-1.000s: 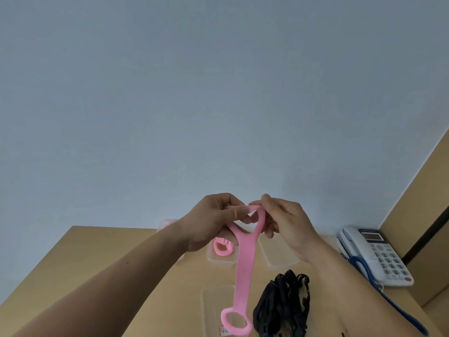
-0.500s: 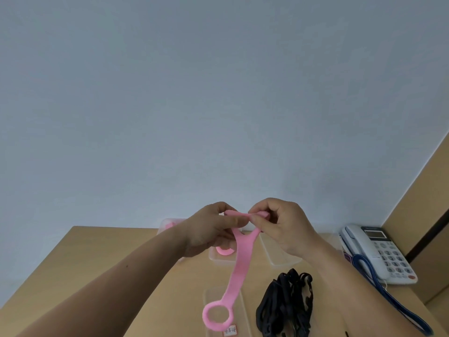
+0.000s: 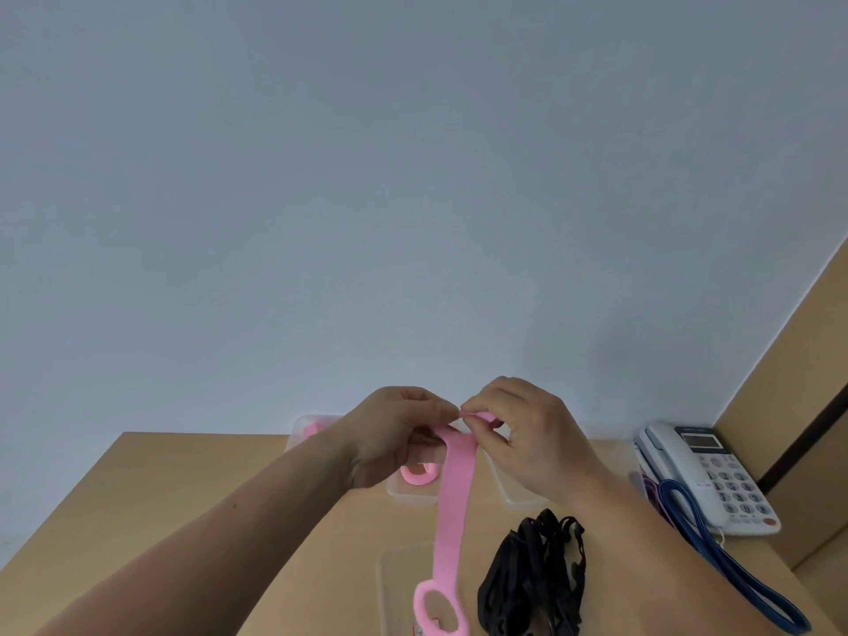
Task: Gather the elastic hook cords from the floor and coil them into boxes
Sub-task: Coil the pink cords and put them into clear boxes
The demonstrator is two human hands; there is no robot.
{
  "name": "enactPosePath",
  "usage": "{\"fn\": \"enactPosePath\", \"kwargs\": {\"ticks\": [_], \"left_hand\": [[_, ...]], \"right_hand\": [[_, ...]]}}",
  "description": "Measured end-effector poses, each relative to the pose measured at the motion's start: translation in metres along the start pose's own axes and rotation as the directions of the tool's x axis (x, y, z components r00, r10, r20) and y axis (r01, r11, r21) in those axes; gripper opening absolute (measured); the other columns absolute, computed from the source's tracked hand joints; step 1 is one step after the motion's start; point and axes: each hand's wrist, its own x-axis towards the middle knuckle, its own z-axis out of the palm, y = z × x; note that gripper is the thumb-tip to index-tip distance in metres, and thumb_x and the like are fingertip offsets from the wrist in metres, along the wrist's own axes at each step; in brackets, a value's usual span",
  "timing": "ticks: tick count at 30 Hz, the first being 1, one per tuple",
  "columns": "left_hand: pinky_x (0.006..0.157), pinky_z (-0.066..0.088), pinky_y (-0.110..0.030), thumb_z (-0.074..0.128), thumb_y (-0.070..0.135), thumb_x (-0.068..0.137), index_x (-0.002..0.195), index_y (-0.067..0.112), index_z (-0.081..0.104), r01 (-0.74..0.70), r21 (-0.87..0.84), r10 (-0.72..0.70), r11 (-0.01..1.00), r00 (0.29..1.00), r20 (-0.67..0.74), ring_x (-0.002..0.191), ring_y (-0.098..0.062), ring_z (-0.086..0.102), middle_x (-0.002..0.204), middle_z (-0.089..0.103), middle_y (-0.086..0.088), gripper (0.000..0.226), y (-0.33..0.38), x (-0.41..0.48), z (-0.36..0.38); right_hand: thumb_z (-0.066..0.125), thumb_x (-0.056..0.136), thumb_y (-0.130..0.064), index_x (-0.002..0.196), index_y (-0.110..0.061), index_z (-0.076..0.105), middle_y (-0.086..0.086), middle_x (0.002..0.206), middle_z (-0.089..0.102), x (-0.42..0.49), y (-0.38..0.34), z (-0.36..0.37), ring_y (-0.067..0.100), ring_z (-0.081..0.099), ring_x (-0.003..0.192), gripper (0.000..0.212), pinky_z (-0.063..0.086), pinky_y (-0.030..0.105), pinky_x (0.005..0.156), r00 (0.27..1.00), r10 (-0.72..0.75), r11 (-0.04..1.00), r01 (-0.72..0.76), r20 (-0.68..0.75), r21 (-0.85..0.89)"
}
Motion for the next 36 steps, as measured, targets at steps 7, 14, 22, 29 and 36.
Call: {"fn": "enactPosePath", "kwargs": {"ticks": [7, 14, 22, 29, 36], "left_hand": [[0.093, 0.053, -0.058, 0.074, -0.005, 0.081, 0.096, -0.003, 0.068, -0.187, 0.117, 0.197, 0.975, 0.977, -0.082, 0.088, -0.042, 0.068, 0.09, 0.067, -0.025, 0.016, -0.002, 0.006, 0.004], [0.079, 0.058, -0.039, 0.075, 0.011, 0.085, 0.101, 0.009, 0.062, -0.335, 0.288, 0.366, 0.897, 0.929, -0.06, 0.083, -0.023, 0.073, 0.092, 0.073, -0.016, 0.02, -0.005, 0.009, 0.009], [0.067, 0.06, -0.039, 0.067, 0.013, 0.093, 0.101, 0.001, 0.056, -0.166, 0.225, 0.155, 0.96, 0.986, 0.065, 0.064, -0.029, 0.068, 0.085, 0.074, -0.021, 0.018, 0.0, 0.01, 0.005], [0.062, 0.056, -0.033, 0.068, 0.021, 0.085, 0.098, 0.006, 0.054, -0.041, 0.015, 0.038, 0.999, 0.988, 0.15, 0.067, -0.027, 0.065, 0.084, 0.07, -0.018, 0.024, 0.001, 0.004, 0.007], [0.059, 0.053, -0.031, 0.069, -0.003, 0.087, 0.096, 0.005, 0.057, -0.08, -0.046, 0.084, 0.996, 0.992, 0.099, 0.063, -0.028, 0.063, 0.087, 0.069, -0.025, 0.017, -0.004, 0.004, 0.006]], "right_hand": [[0.075, 0.082, -0.034, 0.095, -0.036, 0.069, -0.01, 0.089, 0.069, -0.005, 0.006, -0.001, 0.012, 0.064, 0.075, 0.015, 0.054, 0.025, 0.069, 0.882, 0.429, 0.767, -0.471, 0.197, 0.437], [0.07, 0.09, -0.015, 0.096, -0.024, 0.068, -0.009, 0.079, 0.072, -0.003, 0.009, -0.003, 0.013, 0.07, 0.065, 0.011, 0.052, 0.018, 0.061, 0.855, 0.478, 0.708, -0.51, 0.201, 0.488], [0.069, 0.089, -0.007, 0.092, -0.03, 0.069, -0.013, 0.084, 0.071, -0.008, 0.008, -0.003, 0.01, 0.069, 0.069, 0.023, 0.056, 0.024, 0.068, 0.871, 0.459, 0.732, -0.484, 0.177, 0.48], [0.07, 0.087, -0.003, 0.094, -0.032, 0.069, -0.02, 0.092, 0.069, -0.01, 0.004, 0.001, 0.003, 0.066, 0.08, 0.03, 0.051, 0.013, 0.071, 0.934, 0.345, 0.867, -0.354, 0.092, 0.351], [0.069, 0.086, 0.0, 0.095, -0.025, 0.07, -0.008, 0.092, 0.072, -0.014, 0.003, 0.0, 0.012, 0.068, 0.086, 0.026, 0.055, 0.023, 0.079, 0.894, 0.412, 0.733, -0.439, 0.175, 0.52]]}}
